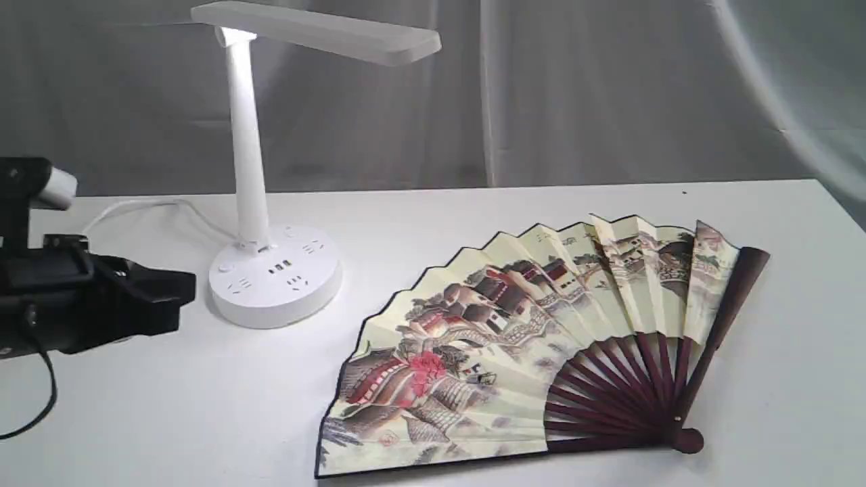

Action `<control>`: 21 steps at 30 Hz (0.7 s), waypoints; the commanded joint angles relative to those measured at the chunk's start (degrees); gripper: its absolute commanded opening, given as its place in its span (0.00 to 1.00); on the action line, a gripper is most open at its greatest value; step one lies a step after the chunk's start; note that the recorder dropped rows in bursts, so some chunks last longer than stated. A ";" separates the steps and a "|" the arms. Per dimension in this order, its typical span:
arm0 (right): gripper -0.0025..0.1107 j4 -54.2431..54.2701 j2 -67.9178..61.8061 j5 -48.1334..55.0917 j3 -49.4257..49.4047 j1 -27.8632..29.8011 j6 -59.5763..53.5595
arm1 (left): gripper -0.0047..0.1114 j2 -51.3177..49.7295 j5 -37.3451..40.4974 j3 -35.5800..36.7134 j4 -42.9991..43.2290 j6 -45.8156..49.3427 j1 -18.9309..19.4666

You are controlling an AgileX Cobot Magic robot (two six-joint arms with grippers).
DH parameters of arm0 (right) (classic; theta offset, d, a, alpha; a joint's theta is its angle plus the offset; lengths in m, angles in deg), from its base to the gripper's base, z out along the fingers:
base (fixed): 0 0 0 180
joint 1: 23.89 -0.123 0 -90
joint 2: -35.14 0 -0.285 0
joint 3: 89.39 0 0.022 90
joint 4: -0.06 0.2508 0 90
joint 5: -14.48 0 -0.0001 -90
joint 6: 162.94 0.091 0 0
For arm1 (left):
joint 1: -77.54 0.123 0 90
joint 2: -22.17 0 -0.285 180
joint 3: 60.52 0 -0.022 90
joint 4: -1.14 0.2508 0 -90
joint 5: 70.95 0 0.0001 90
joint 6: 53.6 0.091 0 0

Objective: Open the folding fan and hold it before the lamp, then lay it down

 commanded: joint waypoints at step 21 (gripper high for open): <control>0.02 -0.10 0.20 0.25 -0.18 0.12 -0.25 | 0.04 30.49 7.28 4.00 14.98 -27.80 0.07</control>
